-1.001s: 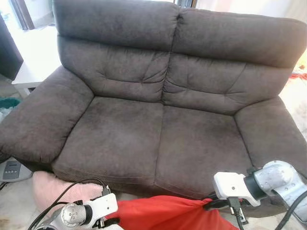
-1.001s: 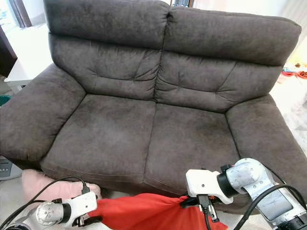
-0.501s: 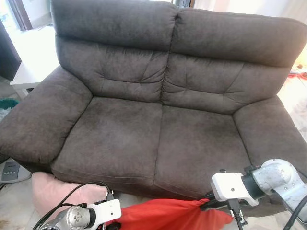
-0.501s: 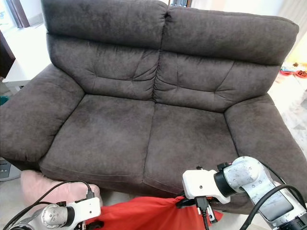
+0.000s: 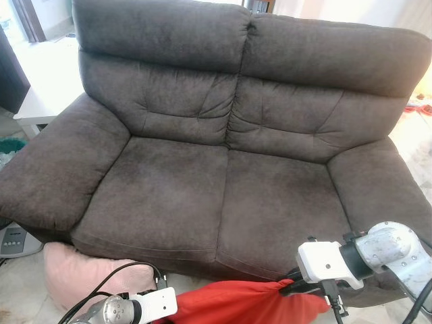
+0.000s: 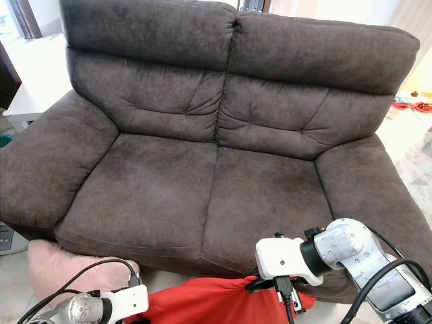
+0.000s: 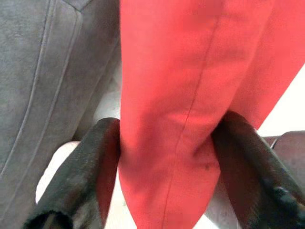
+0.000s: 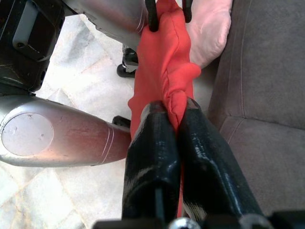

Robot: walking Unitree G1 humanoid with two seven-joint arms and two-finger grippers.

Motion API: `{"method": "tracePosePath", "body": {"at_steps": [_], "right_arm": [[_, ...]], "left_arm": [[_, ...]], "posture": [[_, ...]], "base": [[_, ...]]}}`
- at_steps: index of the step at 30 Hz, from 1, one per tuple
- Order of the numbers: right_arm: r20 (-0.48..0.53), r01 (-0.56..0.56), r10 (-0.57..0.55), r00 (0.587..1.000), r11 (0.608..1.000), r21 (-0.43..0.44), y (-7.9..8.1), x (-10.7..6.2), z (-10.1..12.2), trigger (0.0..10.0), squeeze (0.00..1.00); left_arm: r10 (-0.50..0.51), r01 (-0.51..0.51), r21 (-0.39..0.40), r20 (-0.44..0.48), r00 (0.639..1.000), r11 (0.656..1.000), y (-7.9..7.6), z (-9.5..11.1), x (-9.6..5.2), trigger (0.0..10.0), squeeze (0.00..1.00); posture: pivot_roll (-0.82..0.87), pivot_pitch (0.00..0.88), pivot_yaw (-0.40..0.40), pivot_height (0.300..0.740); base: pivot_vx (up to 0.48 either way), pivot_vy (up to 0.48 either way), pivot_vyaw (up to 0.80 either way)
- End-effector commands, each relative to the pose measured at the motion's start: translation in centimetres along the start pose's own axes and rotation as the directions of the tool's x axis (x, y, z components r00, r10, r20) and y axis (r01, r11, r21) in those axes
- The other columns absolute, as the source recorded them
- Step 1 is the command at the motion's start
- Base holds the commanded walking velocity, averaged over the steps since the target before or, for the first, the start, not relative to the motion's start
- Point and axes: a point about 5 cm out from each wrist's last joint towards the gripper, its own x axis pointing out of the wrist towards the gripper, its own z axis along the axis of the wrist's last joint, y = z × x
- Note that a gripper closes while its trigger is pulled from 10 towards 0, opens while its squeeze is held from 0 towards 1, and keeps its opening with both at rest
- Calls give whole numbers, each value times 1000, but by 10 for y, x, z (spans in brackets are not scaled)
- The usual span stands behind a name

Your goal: Move the pillow to the sofa from floor

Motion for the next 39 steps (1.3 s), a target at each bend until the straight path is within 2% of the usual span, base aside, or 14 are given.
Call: {"method": "tracePosePath", "body": {"at_steps": [1,19,23,32,39], "right_arm": [[40,49,-45,998,995,-91,-7,-15,20,10000,0],[47,55,-51,998,994,-90,-9,-15,21,10000,0],[47,55,-51,998,995,-87,-9,-15,21,10000,0],[50,58,-54,997,995,-86,-9,-13,20,10000,0],[56,63,-58,997,994,-84,-10,-11,20,10000,0]], "left_arm": [[-14,13,-9,-44,999,1000,-8,-6,1,0,0],[-14,10,-52,-69,998,999,-28,-13,5,0,0],[11,-16,-47,-106,994,999,-32,-16,6,0,0],[54,-63,-73,-115,992,995,-32,-19,5,0,0],[128,-141,-117,-117,985,983,-27,-22,2,0,0]], "posture": [[62,17,-132,740],[61,26,-131,740],[63,27,-131,740],[68,15,-127,740],[73,6,-125,740]], "base": [[0,0,0],[0,0,0],[0,0,0],[0,0,0],[0,0,0]]}}
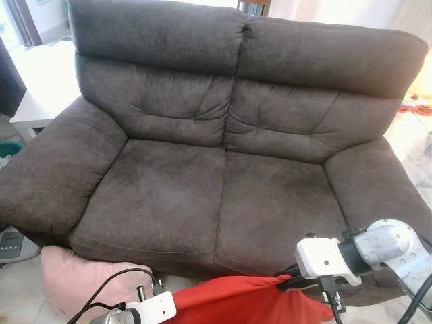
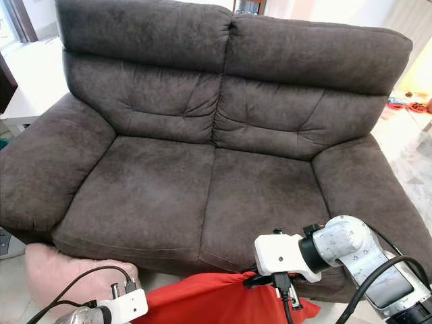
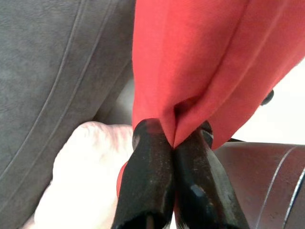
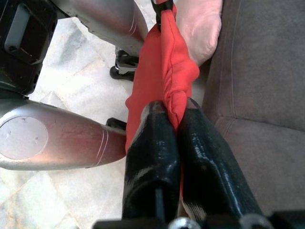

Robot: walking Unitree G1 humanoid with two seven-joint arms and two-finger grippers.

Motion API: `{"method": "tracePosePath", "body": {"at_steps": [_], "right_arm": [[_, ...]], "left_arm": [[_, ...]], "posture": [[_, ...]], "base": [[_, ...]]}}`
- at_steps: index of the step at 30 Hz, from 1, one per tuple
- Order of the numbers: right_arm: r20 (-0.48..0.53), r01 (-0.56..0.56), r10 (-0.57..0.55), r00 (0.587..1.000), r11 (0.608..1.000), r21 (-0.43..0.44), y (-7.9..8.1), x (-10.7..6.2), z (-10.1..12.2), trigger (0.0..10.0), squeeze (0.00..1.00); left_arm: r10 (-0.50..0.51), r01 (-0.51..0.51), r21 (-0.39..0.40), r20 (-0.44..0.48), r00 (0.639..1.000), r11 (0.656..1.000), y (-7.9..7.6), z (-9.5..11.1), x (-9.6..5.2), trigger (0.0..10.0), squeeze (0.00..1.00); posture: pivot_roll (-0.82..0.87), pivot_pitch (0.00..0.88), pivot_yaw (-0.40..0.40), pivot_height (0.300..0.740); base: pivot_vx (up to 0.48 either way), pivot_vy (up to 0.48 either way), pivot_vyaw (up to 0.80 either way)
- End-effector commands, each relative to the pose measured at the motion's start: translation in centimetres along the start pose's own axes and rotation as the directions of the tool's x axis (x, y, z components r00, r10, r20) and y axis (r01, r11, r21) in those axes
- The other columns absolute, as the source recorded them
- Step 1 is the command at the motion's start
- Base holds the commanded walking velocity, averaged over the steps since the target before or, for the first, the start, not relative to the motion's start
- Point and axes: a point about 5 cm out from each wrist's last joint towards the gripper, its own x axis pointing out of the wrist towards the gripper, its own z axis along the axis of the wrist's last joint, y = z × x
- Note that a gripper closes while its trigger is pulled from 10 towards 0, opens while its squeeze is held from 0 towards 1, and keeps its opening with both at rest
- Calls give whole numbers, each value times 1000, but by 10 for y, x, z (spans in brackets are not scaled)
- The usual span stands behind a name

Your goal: Move the pillow to the sofa from floor

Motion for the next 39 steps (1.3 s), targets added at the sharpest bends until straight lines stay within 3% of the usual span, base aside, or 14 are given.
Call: {"method": "tracePosePath", "body": {"at_steps": [1,9,15,17,18,19,20,21,23,25,27,28,30,39], "right_arm": [[48,41,-37,998,996,-74,-7,-10,16,10000,0],[99,81,-76,992,996,-44,-11,-6,14,10000,0],[182,299,-305,935,952,63,-29,1,0,10000,0],[202,477,-500,842,866,154,-44,4,-12,10000,0],[202,477,-500,842,866,154,-44,4,-12,10000,0],[179,570,-610,772,789,230,-52,7,-22,10000,0],[147,649,-693,706,715,260,-58,11,-29,10000,0],[147,649,-693,706,715,260,-58,11,-29,10000,0],[123,700,-799,588,580,417,-64,20,-37,10000,0],[107,738,-841,531,521,430,-67,21,-39,10000,0],[84,754,-895,437,416,509,-70,20,-42,10000,0],[50,769,-941,334,303,563,-73,19,-44,10000,0],[42,728,-971,234,203,655,-75,19,-43,10000,0],[80,695,-989,126,145,705,-80,27,-25,10000,0]], "left_arm": [[-25,23,-30,-57,998,999,-11,-13,-4,0,0],[87,-92,-132,-41,995,987,10,-18,-11,0,0],[370,-329,-340,59,927,881,58,-1,-18,0,0],[563,-446,-427,200,802,787,100,29,-29,275,0],[563,-446,-427,200,802,787,100,29,-29,275,0],[650,-488,-470,287,704,735,120,52,-37,10000,0],[711,-508,-519,341,614,688,133,70,-46,10000,0],[711,-508,-519,341,614,688,133,70,-46,10000,0],[764,-511,-575,399,507,639,142,95,-57,10000,0],[773,-509,-586,415,479,630,143,102,-60,10000,0],[797,-507,-617,428,426,602,144,115,-64,10000,0],[818,-507,-642,434,378,575,145,126,-69,10000,0],[843,-506,-674,439,312,539,144,140,-75,10000,0],[867,-536,-684,428,256,495,138,159,-85,10000,0]], "posture": [[77,3,-125,740],[85,10,-121,740],[97,14,-117,740],[107,15,-114,740],[107,15,-114,740],[113,18,-112,740],[115,18,-111,740],[115,18,-111,740],[124,23,-106,740],[124,23,-106,740],[138,30,-97,740],[137,35,-93,740],[136,42,-86,740],[143,58,-73,740]], "base": [[0,0,0],[0,0,0],[0,0,0],[0,0,0],[0,0,0],[0,0,0],[0,0,0],[0,0,0],[0,0,0],[0,0,0],[0,0,0],[0,0,0],[0,0,0],[0,0,0]]}}
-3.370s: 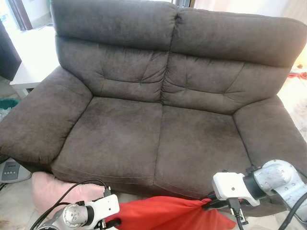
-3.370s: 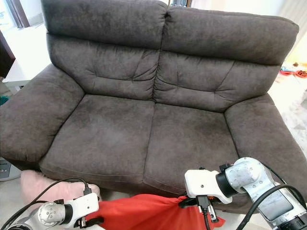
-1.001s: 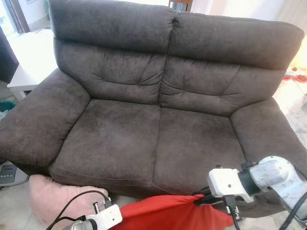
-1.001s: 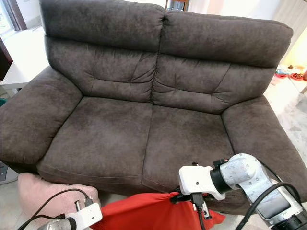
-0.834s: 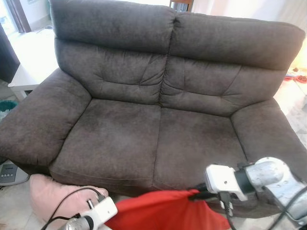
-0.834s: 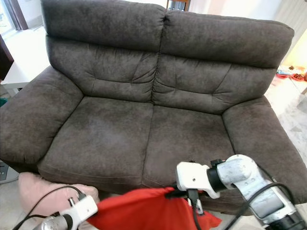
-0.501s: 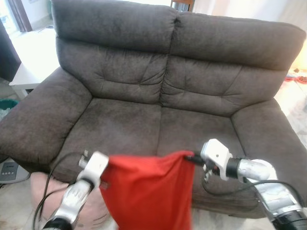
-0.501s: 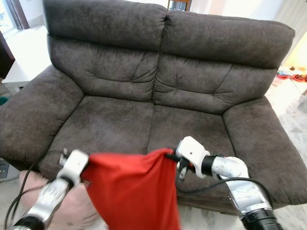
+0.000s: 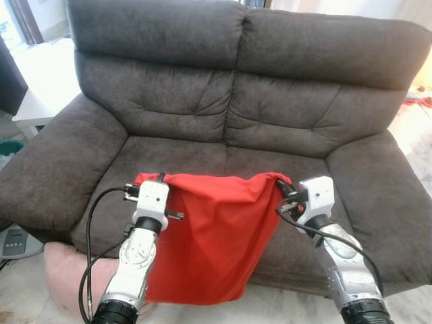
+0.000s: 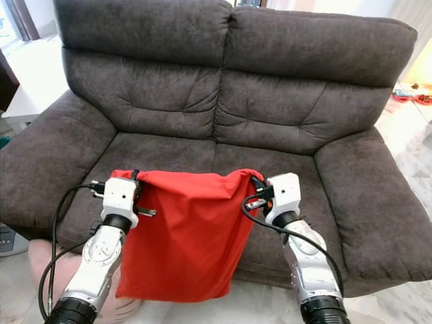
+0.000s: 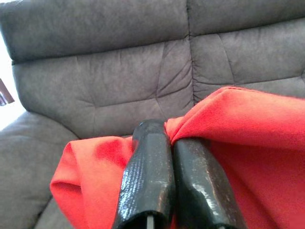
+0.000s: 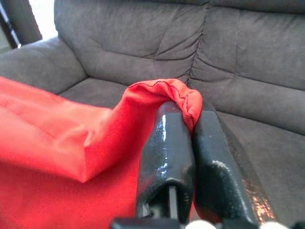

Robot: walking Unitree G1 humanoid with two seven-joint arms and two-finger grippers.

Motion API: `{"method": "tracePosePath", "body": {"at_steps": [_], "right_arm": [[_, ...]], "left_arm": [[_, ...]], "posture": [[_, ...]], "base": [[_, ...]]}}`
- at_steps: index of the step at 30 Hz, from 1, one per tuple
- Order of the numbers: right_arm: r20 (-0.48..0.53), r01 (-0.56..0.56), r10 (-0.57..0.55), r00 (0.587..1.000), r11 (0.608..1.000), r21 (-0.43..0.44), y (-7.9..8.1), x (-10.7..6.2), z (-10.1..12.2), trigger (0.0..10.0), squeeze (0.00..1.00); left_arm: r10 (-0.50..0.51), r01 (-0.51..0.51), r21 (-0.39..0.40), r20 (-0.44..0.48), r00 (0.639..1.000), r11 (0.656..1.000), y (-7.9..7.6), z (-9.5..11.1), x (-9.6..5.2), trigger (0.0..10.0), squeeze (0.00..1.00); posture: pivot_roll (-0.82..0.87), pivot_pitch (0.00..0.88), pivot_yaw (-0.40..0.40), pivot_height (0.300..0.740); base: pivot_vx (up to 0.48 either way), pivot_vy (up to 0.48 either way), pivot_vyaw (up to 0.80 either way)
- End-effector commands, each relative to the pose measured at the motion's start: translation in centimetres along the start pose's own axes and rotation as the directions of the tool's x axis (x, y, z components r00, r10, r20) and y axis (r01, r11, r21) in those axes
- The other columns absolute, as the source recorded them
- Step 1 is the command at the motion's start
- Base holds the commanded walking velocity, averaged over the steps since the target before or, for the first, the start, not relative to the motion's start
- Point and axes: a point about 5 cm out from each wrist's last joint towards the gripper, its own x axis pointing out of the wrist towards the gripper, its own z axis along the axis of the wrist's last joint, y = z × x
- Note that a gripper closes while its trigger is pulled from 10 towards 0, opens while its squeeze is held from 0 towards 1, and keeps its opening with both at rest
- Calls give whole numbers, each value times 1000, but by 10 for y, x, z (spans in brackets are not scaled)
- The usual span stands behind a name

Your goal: Move the pillow to the sofa from floor

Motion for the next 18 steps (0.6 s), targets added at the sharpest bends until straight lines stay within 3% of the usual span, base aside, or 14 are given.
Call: {"method": "tracePosePath", "body": {"at_steps": [1,4,12,18], "right_arm": [[101,41,-41,994,999,7,-5,5,20,10000,0],[129,88,-86,988,996,-7,-7,8,26,10000,0],[174,161,-161,972,987,18,-14,12,34,10000,0],[179,127,-125,976,992,1,-8,15,35,10000,0]], "left_arm": [[27,-29,11,132,991,1000,3,29,8,10000,0],[6,-12,44,135,991,999,3,31,8,10000,0],[24,-29,44,120,993,999,8,33,9,10000,0],[22,-27,44,112,993,999,9,32,11,10000,0]], "posture": [[144,57,-72,740],[141,57,-64,740],[143,47,-62,740],[141,35,-63,740]], "base": [[0,0,0],[0,-427,0],[0,-480,0],[0,-480,-789]]}}
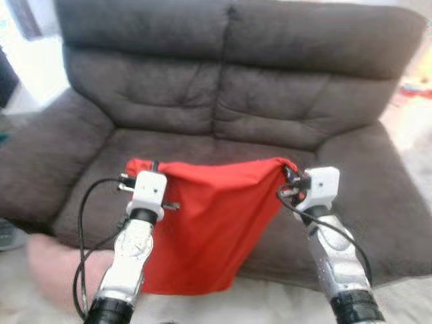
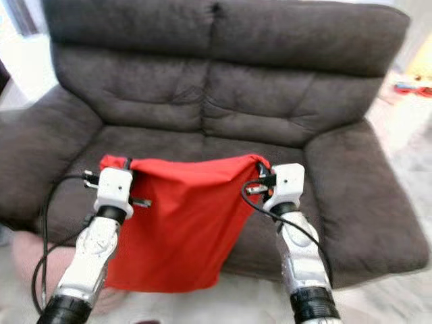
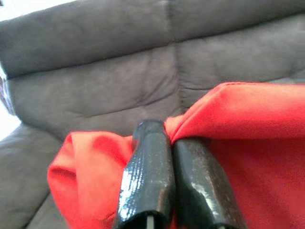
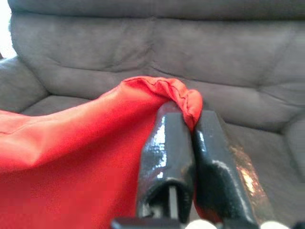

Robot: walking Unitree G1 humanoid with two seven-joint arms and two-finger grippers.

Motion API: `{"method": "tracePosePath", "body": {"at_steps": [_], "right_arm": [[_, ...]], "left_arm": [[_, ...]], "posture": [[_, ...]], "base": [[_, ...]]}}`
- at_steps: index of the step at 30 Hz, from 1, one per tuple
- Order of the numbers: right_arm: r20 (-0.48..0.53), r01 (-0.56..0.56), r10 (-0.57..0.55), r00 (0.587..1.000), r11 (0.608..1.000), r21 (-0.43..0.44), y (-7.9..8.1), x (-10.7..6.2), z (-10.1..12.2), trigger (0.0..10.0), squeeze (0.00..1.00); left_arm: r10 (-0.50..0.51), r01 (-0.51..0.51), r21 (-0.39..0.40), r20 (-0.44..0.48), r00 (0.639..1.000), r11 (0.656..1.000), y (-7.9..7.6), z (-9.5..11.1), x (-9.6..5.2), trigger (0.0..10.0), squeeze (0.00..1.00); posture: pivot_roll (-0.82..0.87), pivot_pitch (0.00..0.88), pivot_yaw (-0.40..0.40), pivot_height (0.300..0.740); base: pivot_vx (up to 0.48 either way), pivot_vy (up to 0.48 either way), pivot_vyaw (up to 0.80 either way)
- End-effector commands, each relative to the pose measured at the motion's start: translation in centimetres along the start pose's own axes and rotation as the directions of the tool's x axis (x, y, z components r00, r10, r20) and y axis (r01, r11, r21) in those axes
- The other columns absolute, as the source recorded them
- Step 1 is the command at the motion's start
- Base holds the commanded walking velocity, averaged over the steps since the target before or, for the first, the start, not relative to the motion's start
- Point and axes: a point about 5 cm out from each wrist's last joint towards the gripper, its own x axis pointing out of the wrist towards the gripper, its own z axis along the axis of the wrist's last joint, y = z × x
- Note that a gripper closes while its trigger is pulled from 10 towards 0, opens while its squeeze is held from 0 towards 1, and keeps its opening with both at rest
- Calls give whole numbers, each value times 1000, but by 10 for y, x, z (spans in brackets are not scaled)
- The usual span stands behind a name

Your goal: Move the pillow to the sofa from floor

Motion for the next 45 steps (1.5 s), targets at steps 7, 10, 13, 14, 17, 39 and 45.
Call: {"method": "tracePosePath", "body": {"at_steps": [7,10,13,14,17,39,45], "right_arm": [[124,22,-20,992,1000,-15,-3,7,23,10000,0],[127,19,-17,992,1000,-18,-3,7,24,10000,0],[131,20,-17,991,1000,-18,-4,8,25,10000,0],[133,20,-18,991,1000,-18,-4,9,26,10000,0],[135,22,-19,991,1000,-21,-5,9,26,10000,0],[251,3,6,968,999,-35,3,12,51,10000,0],[307,18,-6,952,999,-36,5,12,65,10000,0]], "left_arm": [[-15,16,-10,71,997,1000,-4,16,9,10000,0],[-13,13,-10,71,997,1000,-3,16,10,10000,0],[-13,13,-9,75,997,1000,-3,17,11,10000,0],[-11,11,-11,76,997,1000,-3,17,11,10000,0],[-3,4,-14,76,997,1000,-2,17,11,10000,0],[-9,-22,139,222,975,990,15,56,15,10000,0],[-4,-36,150,255,967,988,15,68,17,10000,0]], "posture": [[147,18,-62,740],[148,18,-64,740],[150,25,-67,740],[150,26,-68,740],[151,29,-70,740],[158,48,-69,740],[154,51,-67,740]], "base": [[0,-473,-57],[0,-431,0],[0,-401,0],[0,-394,0],[0,-320,0],[0,0,0],[0,0,0]]}}
